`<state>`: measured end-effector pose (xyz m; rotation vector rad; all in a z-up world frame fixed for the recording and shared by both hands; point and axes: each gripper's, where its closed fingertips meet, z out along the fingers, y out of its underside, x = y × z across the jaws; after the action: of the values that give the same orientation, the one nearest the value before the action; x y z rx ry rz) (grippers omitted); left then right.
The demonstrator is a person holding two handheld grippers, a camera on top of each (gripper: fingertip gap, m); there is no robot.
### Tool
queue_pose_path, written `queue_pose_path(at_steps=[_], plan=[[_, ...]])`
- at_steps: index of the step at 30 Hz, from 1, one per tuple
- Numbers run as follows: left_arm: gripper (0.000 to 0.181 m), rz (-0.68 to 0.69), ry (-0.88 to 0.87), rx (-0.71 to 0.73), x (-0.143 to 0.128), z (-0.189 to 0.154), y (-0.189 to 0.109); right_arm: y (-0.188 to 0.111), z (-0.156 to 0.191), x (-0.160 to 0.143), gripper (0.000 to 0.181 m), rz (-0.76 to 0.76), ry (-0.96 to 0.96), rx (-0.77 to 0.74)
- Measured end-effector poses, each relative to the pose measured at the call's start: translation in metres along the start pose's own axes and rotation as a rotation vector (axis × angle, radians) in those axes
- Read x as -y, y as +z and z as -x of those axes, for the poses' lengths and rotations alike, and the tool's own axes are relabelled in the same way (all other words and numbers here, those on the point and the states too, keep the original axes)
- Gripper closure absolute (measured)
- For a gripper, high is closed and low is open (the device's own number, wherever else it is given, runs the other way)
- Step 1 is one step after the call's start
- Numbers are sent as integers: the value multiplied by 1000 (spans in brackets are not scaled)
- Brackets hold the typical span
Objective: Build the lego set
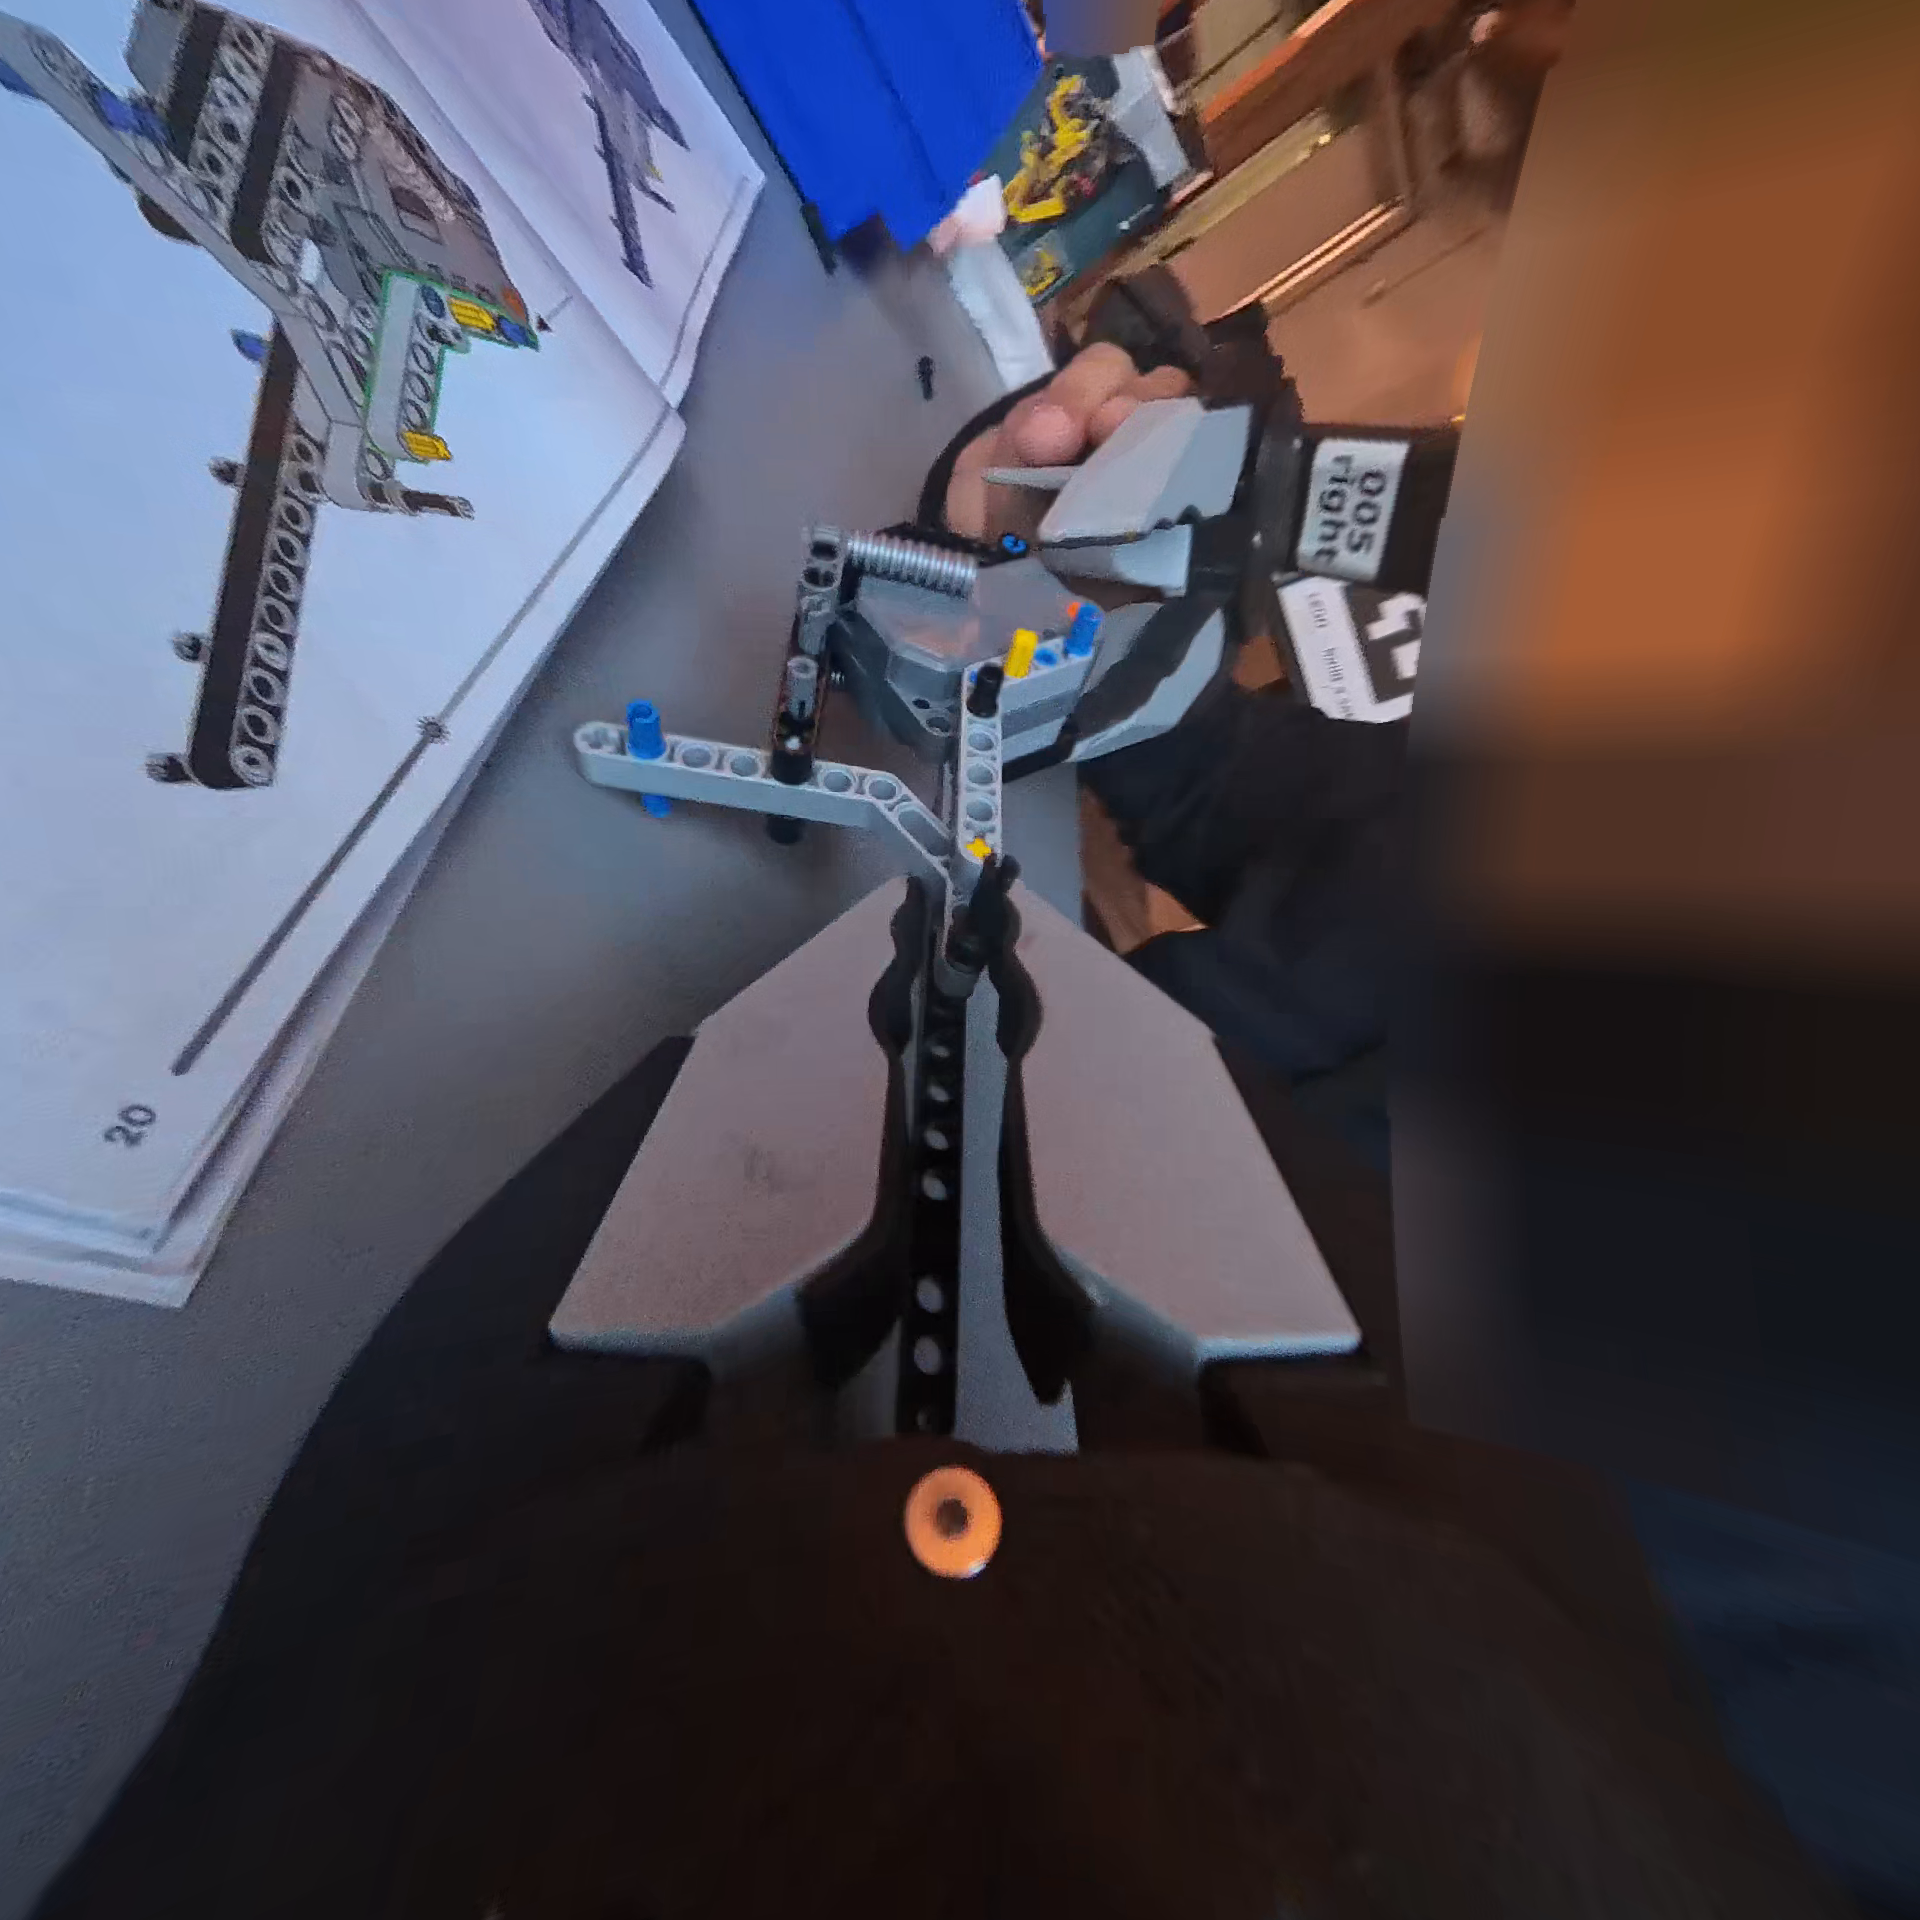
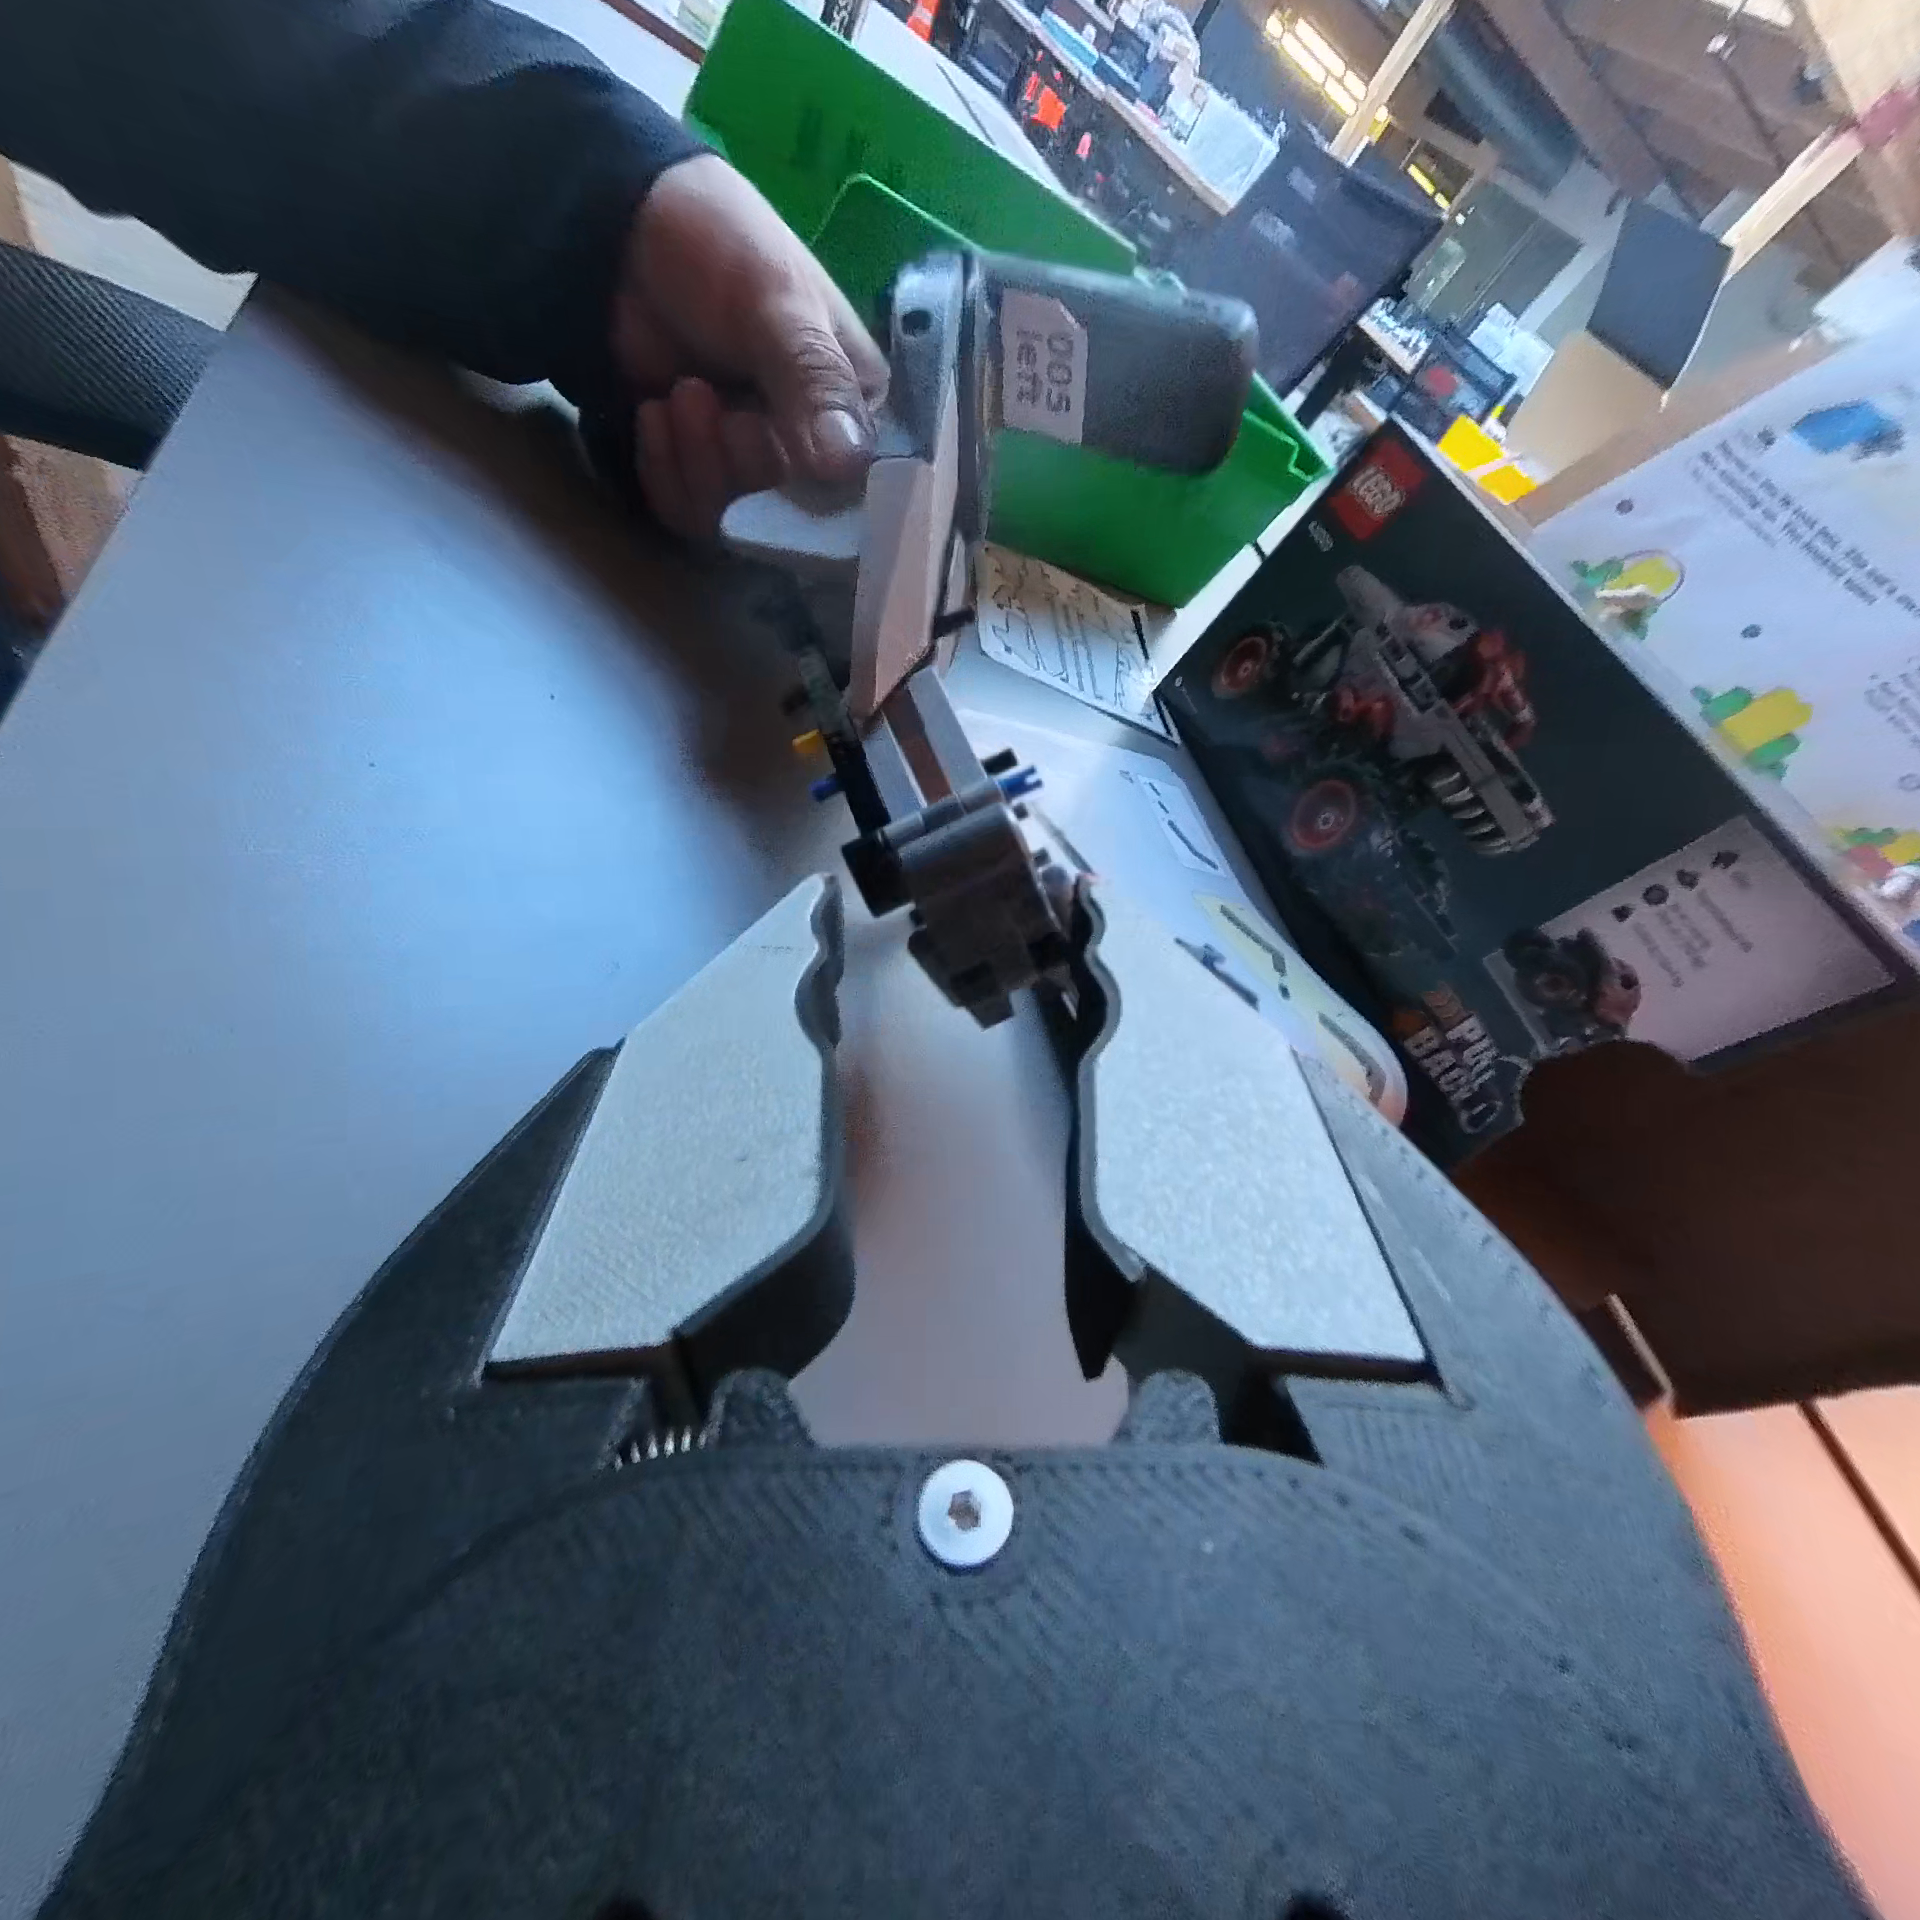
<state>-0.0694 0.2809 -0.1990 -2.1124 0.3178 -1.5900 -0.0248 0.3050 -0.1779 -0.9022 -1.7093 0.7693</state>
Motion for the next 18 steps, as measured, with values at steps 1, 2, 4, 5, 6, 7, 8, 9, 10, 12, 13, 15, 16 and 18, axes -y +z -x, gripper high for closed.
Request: queue_pose_path(at_steps=[1, 2, 4, 5, 6, 7, 8, 9, 10, 12, 13, 15, 16, 18], plan=[[172, -2, -24, -18, 0, -1, 1, 1, 2, 3, 138, -2, -22, -7], [172, -14, -48, -29, 1, -1, 2, 2, 4, 6, 138, 0, -48, -14], [172, -14, -82, -69, 1, -4, 4, 4, 6, 8, 133, 20, -128, -54], [172, -9, -88, -87, 0, -6, 6, 4, 6, 9, 134, 27, -173, -76], [172, -3, -91, -103, -2, -9, 7, 4, 6, 9, 136, 32, -209, -96], [172, 8, -93, -118, -3, -11, 9, 4, 6, 9, 139, 40, -233, -107], [172, 21, -95, -131, -5, -14, 11, 4, 6, 8, 142, 49, -249, -113], [172, 32, -96, -139, -7, -15, 12, 3, 7, 8, 142, 54, -260, -113], [172, 32, -97, -135, -8, -14, 13, 3, 7, 6, 142, 62, -264, -116], [171, 24, -102, -134, -6, -13, 12, 3, 6, 3, 143, 75, -260, -118], [171, 20, -102, -140, -6, -14, 12, 3, 5, 2, 143, 79, -250, -119], [166, 8, -89, -165, -3, -18, 11, 3, 2, -1, 143, 93, -219, -125], [165, 5, -81, -175, -2, -20, 10, 3, 0, -3, 143, 97, -205, -124], [164, 0, -63, -148, -1, -17, 10, 2, -2, -5, 143, 95, -182, -117]])
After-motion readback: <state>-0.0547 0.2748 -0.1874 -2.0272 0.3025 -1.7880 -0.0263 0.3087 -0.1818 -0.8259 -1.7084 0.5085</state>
